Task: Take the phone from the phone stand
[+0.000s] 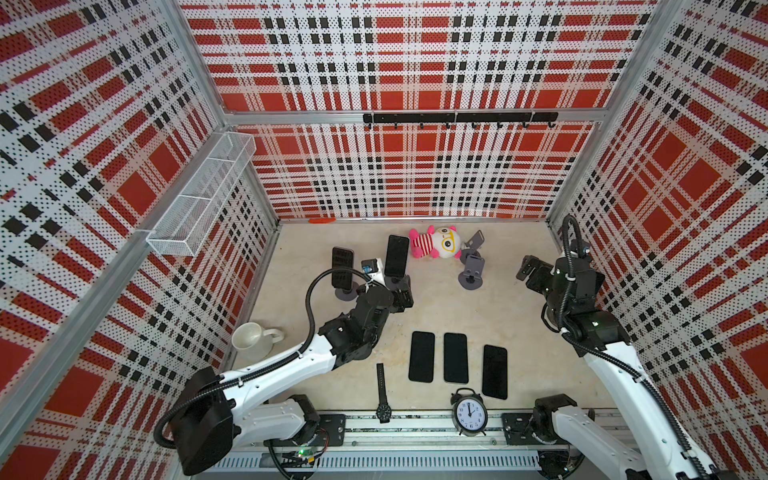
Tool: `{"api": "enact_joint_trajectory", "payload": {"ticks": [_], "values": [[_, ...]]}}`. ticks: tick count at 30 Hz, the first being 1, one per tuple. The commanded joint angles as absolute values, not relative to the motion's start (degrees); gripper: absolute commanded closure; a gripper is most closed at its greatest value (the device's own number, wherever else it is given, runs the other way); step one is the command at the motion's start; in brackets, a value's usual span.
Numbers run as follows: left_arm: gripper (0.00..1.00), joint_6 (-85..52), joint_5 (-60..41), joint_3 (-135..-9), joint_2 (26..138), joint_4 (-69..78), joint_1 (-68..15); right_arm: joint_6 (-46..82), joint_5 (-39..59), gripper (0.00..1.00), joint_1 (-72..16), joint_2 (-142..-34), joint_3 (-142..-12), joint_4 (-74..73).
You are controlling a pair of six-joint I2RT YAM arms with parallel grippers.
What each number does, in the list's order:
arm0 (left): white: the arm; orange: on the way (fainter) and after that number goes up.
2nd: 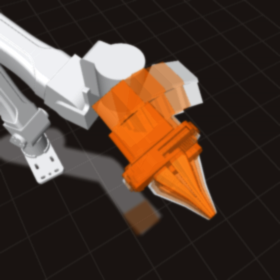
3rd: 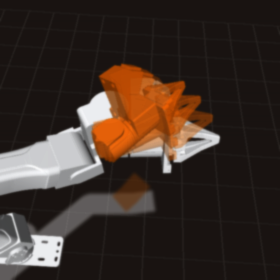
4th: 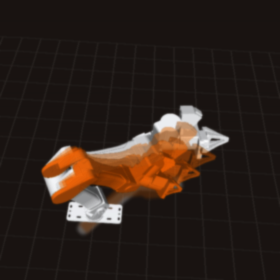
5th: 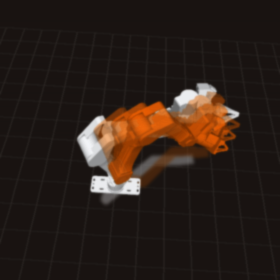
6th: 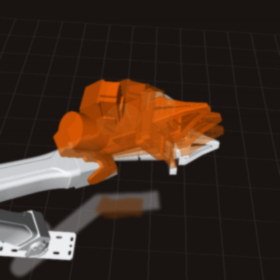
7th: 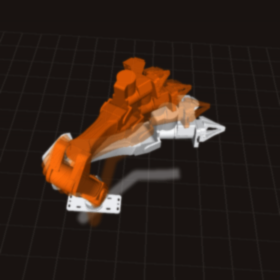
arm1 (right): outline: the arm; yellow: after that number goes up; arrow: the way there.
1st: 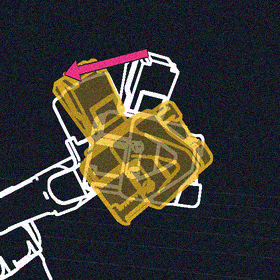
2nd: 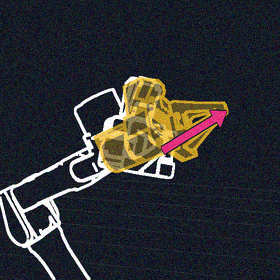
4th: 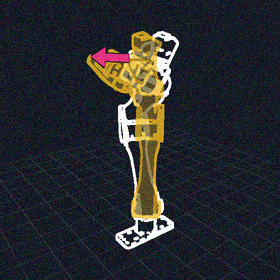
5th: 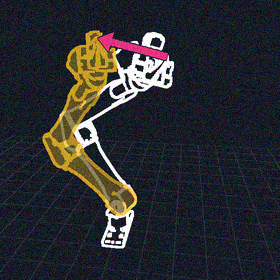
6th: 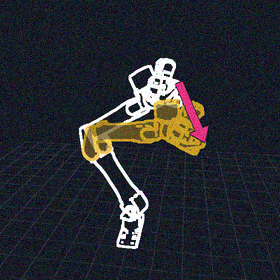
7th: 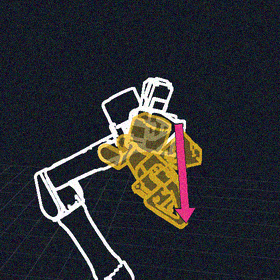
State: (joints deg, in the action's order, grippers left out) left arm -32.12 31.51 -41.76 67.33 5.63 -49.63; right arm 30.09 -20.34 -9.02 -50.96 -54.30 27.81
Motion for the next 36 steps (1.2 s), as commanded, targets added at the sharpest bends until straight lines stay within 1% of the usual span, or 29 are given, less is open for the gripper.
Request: {"api": "enact_joint_trajectory", "payload": {"ticks": [1, 6, 7, 8, 9, 10, 11, 13, 16, 17, 19, 20, 22, 25, 27, 36], "values": [[0.02, -27.2, 31.6, -40.1, 66.4, 14.6, -50.4, 29.8, -22.8, 0.0, -6.1, -52.0, -58.4, 34.9], [0.02, -22.6, 34.4, -35.8, 68.5, 20.6, -55.0, 29.7, -15.6, 0.0, 6.1, -57.6, -64.5, 39.9], [0.02, -22.3, 35.2, -35.4, 69.1, 20.9, -55.8, 29.3, -14.2, 0.02, 8.0, -58.5, -65.3, 40.6], [0.02, -22.1, 35.8, -35.0, 69.8, 21.4, -56.8, 28.0, -12.3, 0.08, 10.3, -59.3, -66.2, 40.9], [0.02, -22.6, 35.5, -34.7, 70.2, 21.4, -57.5, 26.7, -10.1, 0.08, 11.7, -59.8, -67.0, 41.5], [0.02, -23.6, 34.1, -34.3, 70.7, 21.4, -58.0, 25.7, -9.5, 0.06, 12.7, -60.5, -68.0, 41.8], [0.02, -24.6, 32.2, -33.6, 71.0, 22.2, -58.7, 25.4, -10.4, 0.01, 13.2, -60.9, -68.9, 41.9], [0.02, -24.5, 29.0, -31.8, 72.0, 25.3, -59.9, 24.3, -11.6, 0.0, 13.7, -61.8, -69.7, 41.0], [0.02, -23.5, 28.8, -31.1, 73.6, 25.8, -60.9, 22.0, -16.0, 0.0, 14.3, -63.5, -69.8, 38.9], [0.02, -23.1, 28.8, -31.1, 74.0, 25.8, -61.0, 19.1, -15.9, 0.0, 14.4, -63.8, -69.3, 36.9], [0.02, -23.0, 28.4, -30.8, 74.4, 25.8, -61.2, 12.4, -10.7, 0.0, 15.1, -63.2, -66.5, 30.7], [0.02, -23.4, 28.3, -30.3, 74.6, 26.2, -61.6, 11.3, -9.4, 0.0, 15.7, -62.7, -65.4, 28.0], [0.02, -23.4, 27.7, -29.1, 75.7, 27.9, -62.1, 12.9, -9.1, 0.0, 17.5, -62.6, -65.6, 26.7], [0.02, -24.3, 26.0, -29.4, 77.2, 28.4, -62.3, 15.9, -1.4, 0.0, 21.9, -65.0, -67.7, 28.9], [0.02, -24.3, 26.0, -29.4, 77.4, 28.4, -62.6, 14.8, -0.1, 0.0, 22.2, -67.0, -67.6, 29.2], [0.02, -23.5, 28.3, -28.6, 77.3, 28.4, -62.7, 7.4, -9.5, 0.0, 22.2, -69.6, -64.9, 27.4]]}}
